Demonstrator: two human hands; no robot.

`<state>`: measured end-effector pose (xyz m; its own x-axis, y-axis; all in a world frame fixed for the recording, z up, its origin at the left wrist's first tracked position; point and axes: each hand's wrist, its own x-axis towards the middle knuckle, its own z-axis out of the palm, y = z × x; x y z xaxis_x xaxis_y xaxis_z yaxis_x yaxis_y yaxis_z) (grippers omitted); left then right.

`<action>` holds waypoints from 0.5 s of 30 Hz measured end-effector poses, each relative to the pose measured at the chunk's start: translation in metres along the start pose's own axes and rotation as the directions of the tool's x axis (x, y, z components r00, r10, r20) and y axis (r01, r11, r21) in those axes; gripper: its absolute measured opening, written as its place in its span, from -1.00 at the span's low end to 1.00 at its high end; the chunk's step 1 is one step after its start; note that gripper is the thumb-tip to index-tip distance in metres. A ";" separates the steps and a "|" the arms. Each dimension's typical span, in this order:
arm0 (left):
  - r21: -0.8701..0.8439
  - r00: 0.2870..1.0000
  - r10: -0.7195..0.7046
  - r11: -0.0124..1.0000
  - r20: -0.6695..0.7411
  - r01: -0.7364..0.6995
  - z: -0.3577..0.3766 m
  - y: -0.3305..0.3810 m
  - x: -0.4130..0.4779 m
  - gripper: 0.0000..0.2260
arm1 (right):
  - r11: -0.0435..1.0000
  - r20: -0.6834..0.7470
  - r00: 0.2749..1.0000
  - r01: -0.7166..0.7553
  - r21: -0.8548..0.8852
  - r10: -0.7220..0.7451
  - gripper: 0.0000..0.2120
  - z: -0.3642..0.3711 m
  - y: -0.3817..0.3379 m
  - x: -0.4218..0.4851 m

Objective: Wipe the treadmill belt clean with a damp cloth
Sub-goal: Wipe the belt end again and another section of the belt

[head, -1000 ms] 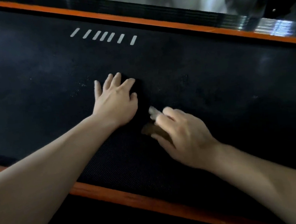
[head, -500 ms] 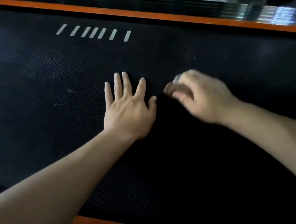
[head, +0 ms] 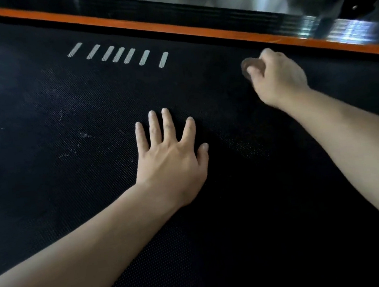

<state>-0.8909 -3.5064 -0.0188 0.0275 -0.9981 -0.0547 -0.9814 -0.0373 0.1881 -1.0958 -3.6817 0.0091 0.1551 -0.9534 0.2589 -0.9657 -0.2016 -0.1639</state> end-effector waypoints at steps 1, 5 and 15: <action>-0.012 1.000 0.010 1.000 -0.001 -0.010 -0.003 0.003 0.004 -0.37 | 1.000 0.018 1.000 0.013 0.008 -0.013 -0.64 0.002 -0.005 0.001; -0.067 0.999 0.011 0.998 0.030 -0.009 -0.002 0.024 0.024 -0.38 | 0.919 0.119 0.924 0.333 0.212 -0.362 -0.81 -0.001 -0.021 -0.044; -0.005 1.000 -0.001 1.000 -0.018 0.001 0.010 0.027 0.024 -0.36 | 0.966 0.042 0.971 0.228 0.122 -0.234 -0.67 0.011 -0.010 0.000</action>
<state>-0.9191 -3.5312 -0.0245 0.0320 -0.9988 -0.0371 -0.9804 -0.0386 0.1934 -1.0834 -3.6827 -0.0001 0.3858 -0.8880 0.2503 -0.8719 -0.4396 -0.2157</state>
